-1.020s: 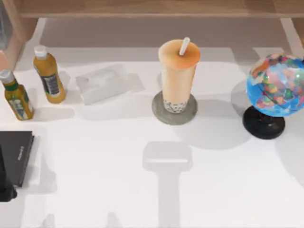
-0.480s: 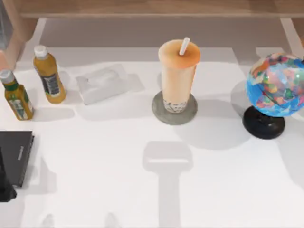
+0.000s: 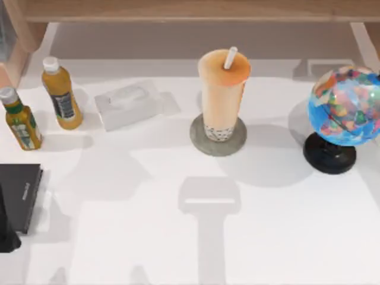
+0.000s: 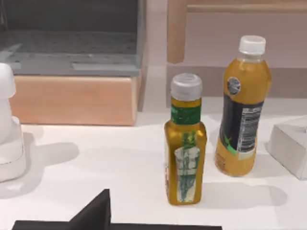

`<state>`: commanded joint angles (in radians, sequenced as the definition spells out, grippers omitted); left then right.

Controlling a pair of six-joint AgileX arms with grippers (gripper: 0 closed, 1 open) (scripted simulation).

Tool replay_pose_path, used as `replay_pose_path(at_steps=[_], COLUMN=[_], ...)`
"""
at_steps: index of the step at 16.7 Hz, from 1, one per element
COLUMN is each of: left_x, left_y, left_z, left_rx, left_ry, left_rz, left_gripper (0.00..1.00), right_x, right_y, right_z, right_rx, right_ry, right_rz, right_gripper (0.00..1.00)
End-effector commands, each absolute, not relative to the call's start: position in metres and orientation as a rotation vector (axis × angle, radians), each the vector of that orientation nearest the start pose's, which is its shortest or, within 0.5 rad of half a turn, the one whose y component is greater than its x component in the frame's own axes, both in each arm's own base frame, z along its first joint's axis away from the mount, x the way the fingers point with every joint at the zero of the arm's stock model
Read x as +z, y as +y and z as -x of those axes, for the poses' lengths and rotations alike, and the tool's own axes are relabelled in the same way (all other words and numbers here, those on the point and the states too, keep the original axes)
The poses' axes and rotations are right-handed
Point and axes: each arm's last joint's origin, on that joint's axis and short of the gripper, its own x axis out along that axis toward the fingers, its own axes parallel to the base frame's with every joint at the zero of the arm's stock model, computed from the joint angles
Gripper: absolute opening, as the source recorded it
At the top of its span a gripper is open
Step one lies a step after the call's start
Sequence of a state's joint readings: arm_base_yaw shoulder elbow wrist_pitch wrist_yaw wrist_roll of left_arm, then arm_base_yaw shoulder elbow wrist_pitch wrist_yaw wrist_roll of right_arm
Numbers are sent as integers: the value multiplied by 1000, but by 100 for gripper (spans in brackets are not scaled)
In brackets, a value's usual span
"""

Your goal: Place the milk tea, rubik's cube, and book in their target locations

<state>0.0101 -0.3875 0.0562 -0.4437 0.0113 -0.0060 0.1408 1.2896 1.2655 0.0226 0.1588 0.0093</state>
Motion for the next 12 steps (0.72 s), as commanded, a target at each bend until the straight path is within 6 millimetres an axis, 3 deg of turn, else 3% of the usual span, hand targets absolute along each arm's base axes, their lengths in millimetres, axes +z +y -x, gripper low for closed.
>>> replay_pose_path(at_steps=[3,7,9,12], left_x=[160,160,160,160], left_y=[-1,-1,-1,-1], left_z=[-76,-76,-76,-76], left_rx=[0,0,0,0], left_ry=[0,0,0,0], left_rz=[0,0,0,0], left_gripper=[100,100,100,100], right_x=[371,290,247,195], right_y=[22,7,3,0], right_z=[-224,-146,-124,-109], right_rx=[-9,-9,-8,-4], right_ry=[15,27,24,16], right_rz=[12,17,16,11], right_gripper=[100,100,100,100])
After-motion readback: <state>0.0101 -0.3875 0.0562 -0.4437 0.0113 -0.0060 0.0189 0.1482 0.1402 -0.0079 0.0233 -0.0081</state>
